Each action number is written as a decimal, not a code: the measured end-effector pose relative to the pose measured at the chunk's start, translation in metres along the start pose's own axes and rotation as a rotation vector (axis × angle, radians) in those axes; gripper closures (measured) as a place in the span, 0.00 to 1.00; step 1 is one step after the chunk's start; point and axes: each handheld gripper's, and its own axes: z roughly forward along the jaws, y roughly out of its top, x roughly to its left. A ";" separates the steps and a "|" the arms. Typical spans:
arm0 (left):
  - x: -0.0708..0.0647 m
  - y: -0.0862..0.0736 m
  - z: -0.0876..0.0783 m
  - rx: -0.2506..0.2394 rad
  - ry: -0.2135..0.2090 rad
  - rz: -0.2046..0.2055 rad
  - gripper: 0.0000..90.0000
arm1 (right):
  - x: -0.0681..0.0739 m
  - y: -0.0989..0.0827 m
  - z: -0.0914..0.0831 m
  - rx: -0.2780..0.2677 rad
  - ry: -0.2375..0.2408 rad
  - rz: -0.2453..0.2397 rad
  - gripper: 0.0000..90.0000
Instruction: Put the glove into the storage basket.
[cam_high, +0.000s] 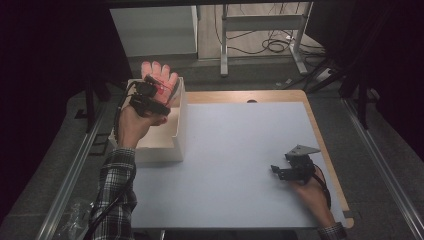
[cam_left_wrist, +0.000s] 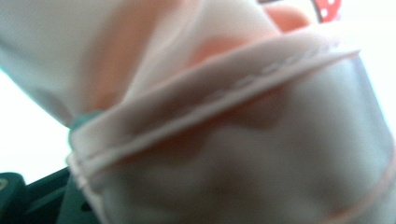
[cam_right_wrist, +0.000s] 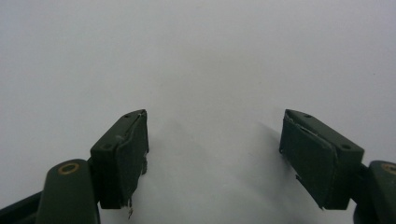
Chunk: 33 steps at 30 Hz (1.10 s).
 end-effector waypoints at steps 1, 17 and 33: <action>0.002 -0.001 0.002 0.000 0.002 -0.006 0.44 | 0.000 0.000 0.000 0.000 0.000 0.000 0.27; 0.015 -0.021 0.055 -0.009 0.010 -0.040 0.43 | 0.000 0.000 0.000 0.000 0.000 0.000 0.27; 0.015 -0.026 0.092 0.093 0.015 -0.039 0.41 | 0.000 0.000 0.000 0.000 0.000 0.000 0.27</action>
